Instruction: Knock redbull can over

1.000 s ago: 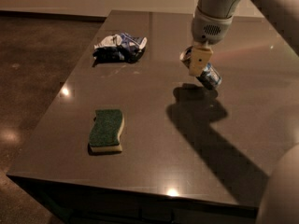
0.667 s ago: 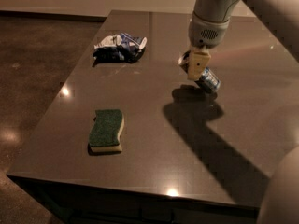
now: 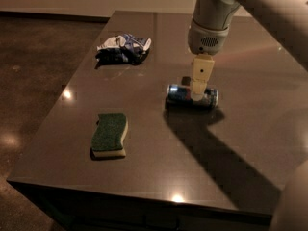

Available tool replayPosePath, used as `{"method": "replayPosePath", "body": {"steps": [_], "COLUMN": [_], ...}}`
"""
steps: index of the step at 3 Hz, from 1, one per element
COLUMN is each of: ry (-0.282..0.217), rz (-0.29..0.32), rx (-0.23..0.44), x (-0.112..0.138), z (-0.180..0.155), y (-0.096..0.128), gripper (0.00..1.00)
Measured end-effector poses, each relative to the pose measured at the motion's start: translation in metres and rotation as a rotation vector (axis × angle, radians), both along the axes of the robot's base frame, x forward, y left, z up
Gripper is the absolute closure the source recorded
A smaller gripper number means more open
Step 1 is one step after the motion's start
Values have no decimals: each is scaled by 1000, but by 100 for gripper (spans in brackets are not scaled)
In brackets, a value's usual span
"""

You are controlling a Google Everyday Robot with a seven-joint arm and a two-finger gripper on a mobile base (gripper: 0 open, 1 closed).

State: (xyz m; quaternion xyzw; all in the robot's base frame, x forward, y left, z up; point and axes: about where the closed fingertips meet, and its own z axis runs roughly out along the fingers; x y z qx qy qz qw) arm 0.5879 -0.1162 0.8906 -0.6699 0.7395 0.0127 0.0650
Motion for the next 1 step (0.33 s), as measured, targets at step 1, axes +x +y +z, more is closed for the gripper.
{"method": "replayPosePath", "body": {"steps": [1], "ry": [0], "rz": [0], "rx": [0], "x": [0], "z": [0], "y": [0], "gripper": [0]}}
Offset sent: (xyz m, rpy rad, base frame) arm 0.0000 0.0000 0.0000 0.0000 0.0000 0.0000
